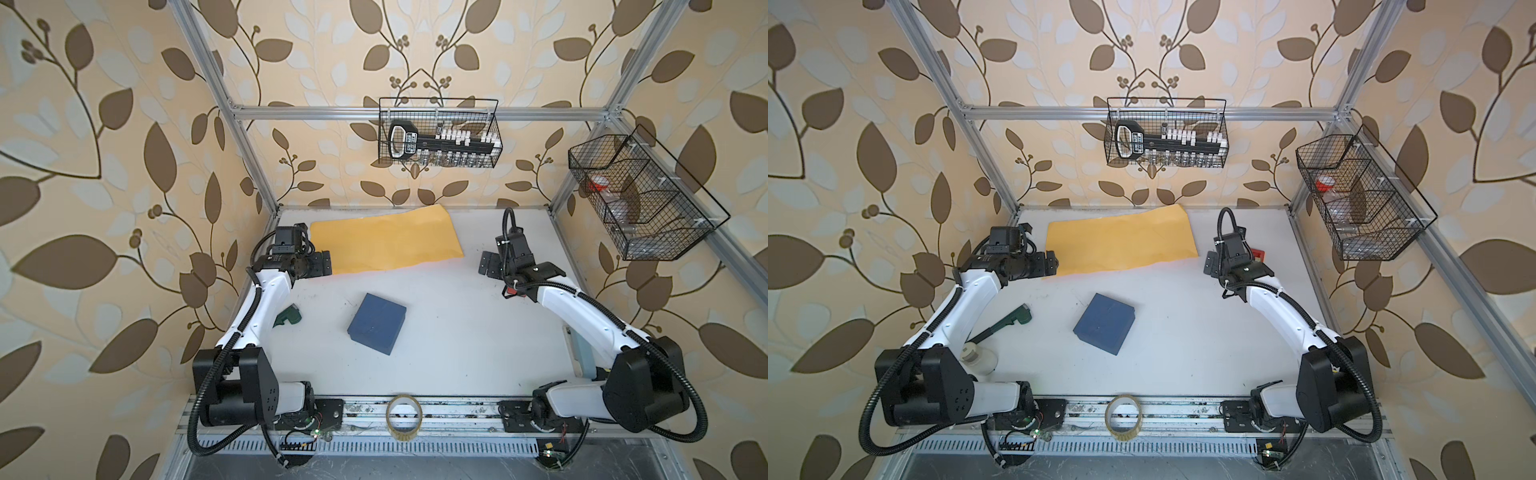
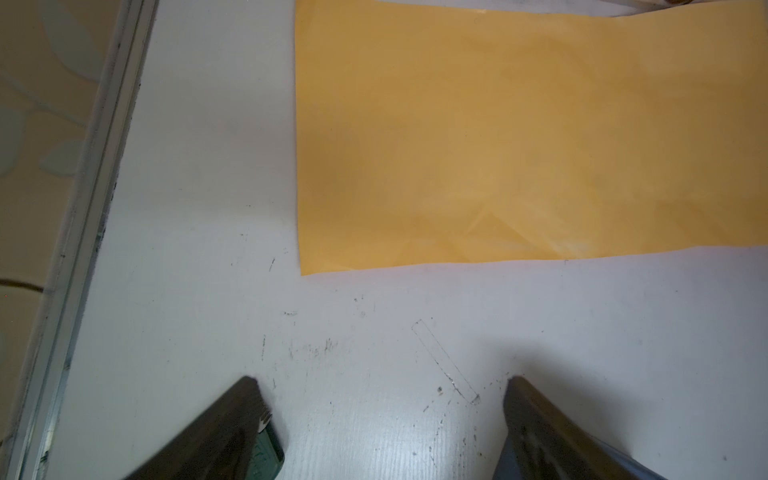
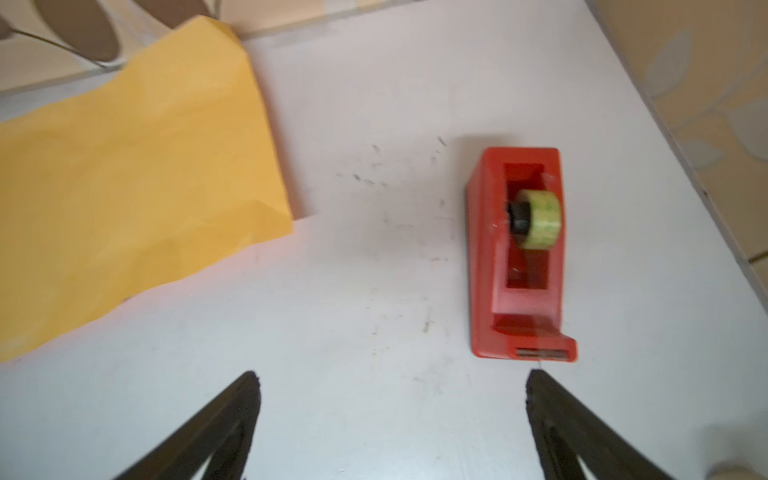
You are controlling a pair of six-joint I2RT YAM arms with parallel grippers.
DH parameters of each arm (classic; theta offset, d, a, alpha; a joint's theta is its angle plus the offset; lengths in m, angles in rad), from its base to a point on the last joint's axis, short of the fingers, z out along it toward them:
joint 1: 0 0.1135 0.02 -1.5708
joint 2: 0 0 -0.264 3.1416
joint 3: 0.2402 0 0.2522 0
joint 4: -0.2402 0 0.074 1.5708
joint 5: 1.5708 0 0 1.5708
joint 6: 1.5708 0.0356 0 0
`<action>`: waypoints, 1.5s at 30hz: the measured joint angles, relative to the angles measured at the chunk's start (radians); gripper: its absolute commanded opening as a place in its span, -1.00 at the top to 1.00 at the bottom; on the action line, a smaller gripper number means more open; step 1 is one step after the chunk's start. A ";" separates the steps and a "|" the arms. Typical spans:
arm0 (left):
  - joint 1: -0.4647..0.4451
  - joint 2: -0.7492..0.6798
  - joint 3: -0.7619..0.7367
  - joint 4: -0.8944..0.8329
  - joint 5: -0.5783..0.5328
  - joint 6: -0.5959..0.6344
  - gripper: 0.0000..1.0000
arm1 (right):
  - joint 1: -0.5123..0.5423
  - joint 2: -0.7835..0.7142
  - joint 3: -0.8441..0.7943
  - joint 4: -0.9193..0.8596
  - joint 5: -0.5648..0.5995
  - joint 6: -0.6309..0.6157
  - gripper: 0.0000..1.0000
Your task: Wrap the gift box in paper
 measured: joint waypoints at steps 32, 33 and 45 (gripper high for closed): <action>0.035 0.089 0.091 -0.062 0.067 -0.124 -0.98 | -0.166 0.676 0.278 0.366 -0.709 0.488 0.17; 0.035 0.087 0.090 -0.063 0.068 -0.121 -0.98 | -0.166 0.679 0.274 0.377 -0.713 0.497 0.23; 0.036 0.085 0.077 -0.060 0.069 -0.102 -0.98 | -0.166 0.693 0.227 0.488 -0.726 0.584 0.22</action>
